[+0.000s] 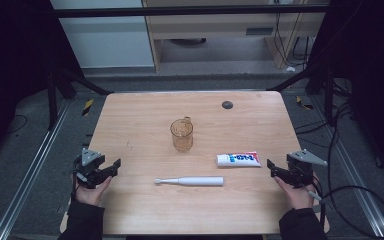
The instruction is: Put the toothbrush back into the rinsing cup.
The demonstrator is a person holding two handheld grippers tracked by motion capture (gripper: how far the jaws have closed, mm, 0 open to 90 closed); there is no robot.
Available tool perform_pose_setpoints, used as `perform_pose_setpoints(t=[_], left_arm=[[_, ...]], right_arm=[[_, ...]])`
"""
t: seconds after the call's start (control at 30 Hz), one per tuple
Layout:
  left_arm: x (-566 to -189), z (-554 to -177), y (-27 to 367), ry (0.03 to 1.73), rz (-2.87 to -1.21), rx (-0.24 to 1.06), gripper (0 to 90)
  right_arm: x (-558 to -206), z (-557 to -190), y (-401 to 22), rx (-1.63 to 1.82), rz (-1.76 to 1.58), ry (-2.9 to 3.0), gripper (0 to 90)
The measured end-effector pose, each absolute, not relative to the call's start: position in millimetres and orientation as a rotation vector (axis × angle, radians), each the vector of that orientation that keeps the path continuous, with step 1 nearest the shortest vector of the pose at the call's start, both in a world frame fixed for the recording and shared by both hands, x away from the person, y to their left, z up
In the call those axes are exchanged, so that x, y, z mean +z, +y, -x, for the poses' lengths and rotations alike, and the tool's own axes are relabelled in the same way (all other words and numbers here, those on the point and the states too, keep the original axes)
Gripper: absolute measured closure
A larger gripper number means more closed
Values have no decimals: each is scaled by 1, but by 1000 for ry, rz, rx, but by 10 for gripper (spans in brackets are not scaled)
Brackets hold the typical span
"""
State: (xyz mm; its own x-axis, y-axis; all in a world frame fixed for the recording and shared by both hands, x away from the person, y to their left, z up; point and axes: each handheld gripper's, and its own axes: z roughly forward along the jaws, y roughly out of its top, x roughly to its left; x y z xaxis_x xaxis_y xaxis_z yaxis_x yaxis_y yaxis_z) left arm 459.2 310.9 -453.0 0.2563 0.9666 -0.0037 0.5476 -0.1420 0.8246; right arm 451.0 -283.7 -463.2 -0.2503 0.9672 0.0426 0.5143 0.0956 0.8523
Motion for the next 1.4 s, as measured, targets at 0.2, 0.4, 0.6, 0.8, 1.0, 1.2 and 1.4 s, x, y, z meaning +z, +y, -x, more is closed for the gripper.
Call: perform_pose_setpoints(t=[0.2, 0.4, 0.6, 0.8, 1.0, 1.2, 1.4], left_arm=[[-457, -453, 312, 1364, -1813, 717, 425], [-461, -453, 308, 1364, -1841, 700, 430], [-462, -452, 305, 1358, -1835, 702, 426], [-463, -452, 303, 1355, -1834, 688, 416], [-462, -451, 298, 1334, -1852, 706, 417], [-463, -450, 295, 1329, -1874, 710, 430], [-462, -449, 293, 1330, -1886, 725, 452]], right_arm=[[-455, -444, -269, 1123, -1363, 1887, 303], [-449, -441, -258, 1171, -1327, 1916, 351], [-445, -440, -246, 1180, -1267, 1933, 433], [-443, -443, -235, 1203, -1220, 1972, 484], [-443, -447, -221, 1186, -1183, 2021, 518], [-445, -451, -205, 1214, -1169, 2073, 496], [-449, -458, -182, 1197, -1150, 2162, 547]])
